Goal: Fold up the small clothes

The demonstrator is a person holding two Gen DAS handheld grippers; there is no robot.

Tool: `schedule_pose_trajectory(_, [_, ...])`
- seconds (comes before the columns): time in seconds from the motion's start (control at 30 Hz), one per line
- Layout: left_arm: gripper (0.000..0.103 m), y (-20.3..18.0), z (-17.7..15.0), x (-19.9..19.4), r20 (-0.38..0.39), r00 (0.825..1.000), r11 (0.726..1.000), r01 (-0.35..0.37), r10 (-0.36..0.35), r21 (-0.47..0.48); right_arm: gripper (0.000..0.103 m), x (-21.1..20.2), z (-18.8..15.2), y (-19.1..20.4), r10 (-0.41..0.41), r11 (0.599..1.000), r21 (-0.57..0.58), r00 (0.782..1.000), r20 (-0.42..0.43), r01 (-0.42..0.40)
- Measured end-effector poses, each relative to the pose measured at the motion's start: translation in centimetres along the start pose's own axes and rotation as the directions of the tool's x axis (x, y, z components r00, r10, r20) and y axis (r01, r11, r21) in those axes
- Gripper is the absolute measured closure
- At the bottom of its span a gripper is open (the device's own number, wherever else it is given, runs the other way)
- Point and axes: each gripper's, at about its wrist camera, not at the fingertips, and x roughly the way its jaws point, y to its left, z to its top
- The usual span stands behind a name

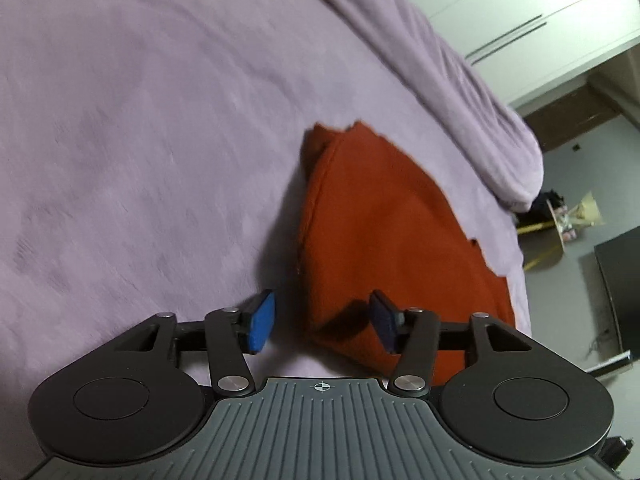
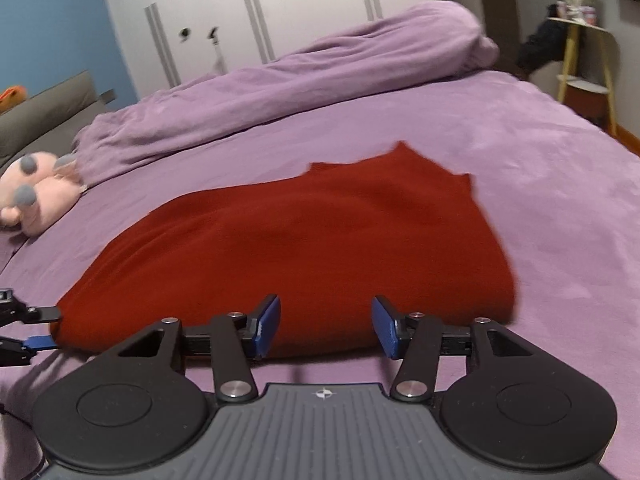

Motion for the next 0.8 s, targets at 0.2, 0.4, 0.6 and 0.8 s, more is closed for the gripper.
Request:
schedule_pose_trajectory(0.2, [0.047,0.2,1.0,2.1,0.011,1.0,0.993,0.025,-0.024,-0.12,0.075,2.1,-0.2,4.8,0.081,0.995,-0.051,0.996,-0.036,-0.083])
schedule_pose_trajectory(0.4, [0.074,-0.4,1.8,4.2,0.011,0.999,0.986,0.042,-0.04,-0.162,0.082,4.0,-0.6,9.3,0.118,0.983,-0.137,0.992,-0.033,-0.121])
schedule_pose_trajectory(0.6, [0.084,-0.5,1.9,3.4,0.068,0.996,0.983,0.063,-0.052,-0.175,0.082,6.4,-2.2,11.5,0.1,0.938,-0.321,0.989,-0.105,-0.129])
schedule_pose_trajectory(0.8, [0.085,-3.0,1.9,2.1,0.106,0.993,0.994,0.053,-0.043,-0.092,0.081,3.9,-0.9,8.5,0.171,0.969,-0.164,0.981,-0.097,-0.185])
